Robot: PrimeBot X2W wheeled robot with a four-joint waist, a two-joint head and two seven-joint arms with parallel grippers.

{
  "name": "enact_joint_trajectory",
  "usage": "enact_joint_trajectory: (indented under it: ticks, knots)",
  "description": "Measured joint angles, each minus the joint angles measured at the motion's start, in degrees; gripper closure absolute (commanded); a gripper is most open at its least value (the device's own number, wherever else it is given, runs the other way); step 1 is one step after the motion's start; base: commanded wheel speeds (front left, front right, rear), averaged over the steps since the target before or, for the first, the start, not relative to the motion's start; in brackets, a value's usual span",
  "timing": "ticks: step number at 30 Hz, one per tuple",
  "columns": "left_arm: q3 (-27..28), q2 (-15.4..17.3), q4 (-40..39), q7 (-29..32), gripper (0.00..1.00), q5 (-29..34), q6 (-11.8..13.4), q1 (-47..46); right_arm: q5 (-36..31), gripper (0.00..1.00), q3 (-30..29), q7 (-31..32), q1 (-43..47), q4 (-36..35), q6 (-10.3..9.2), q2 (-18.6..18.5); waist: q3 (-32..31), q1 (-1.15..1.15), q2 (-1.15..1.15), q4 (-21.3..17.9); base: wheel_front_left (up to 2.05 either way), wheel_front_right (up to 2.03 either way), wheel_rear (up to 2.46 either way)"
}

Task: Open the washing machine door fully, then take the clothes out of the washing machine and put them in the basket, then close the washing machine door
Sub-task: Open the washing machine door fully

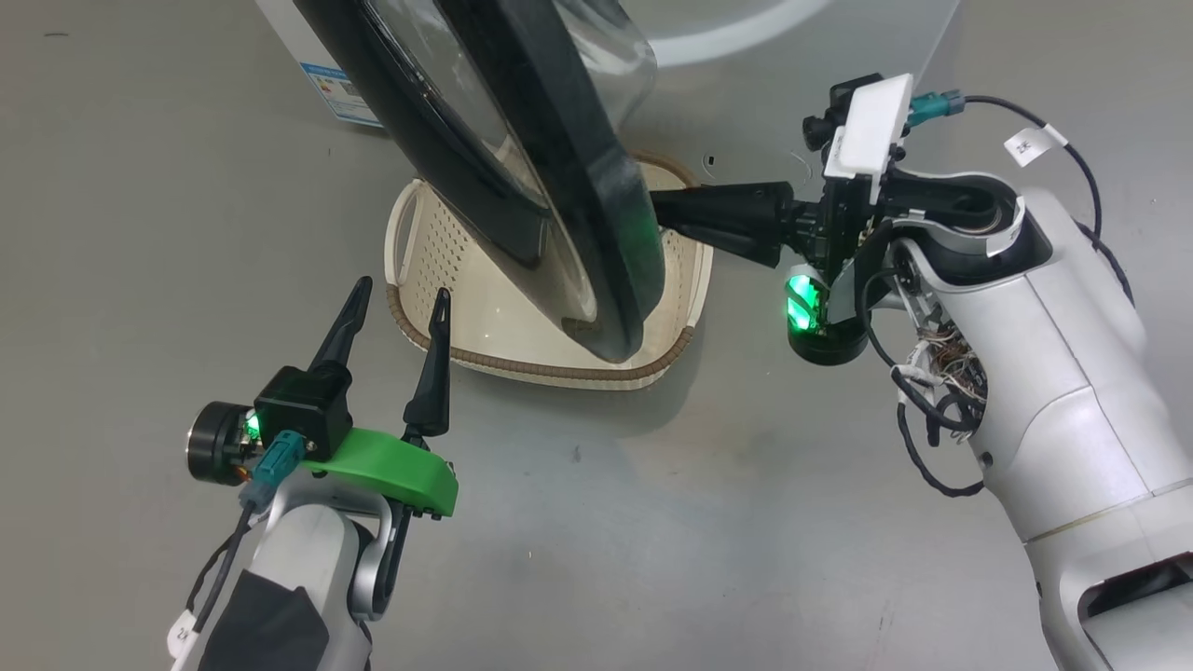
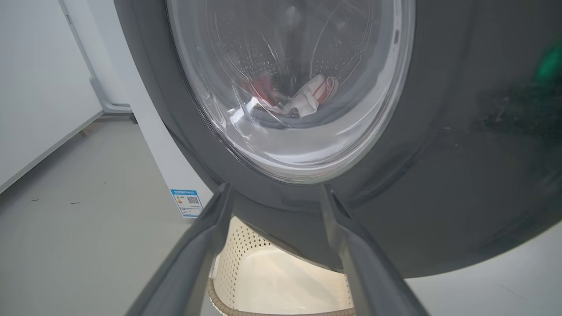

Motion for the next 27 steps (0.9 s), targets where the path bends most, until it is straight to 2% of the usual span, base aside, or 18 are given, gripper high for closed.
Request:
enact_joint_trajectory:
  ticks: [12, 27]
  knots:
    - [-0.5, 0.0, 0.1, 0.0, 0.0, 0.0, 0.0, 0.8, 6.4, 1.0, 8.2, -1.7, 3.4, -4.9, 0.0, -0.1, -1.0, 0.0, 0.0, 0.8, 0.0, 0.0, 0.0]
    - [-0.7, 0.0, 0.0, 0.0, 0.0, 0.0, 0.0, 1.3, 9.8, 1.0, 15.5, -7.3, 3.9, -8.2, 0.0, 0.0, -0.7, 0.0, 0.0, 1.2, 0.0, 0.0, 0.0]
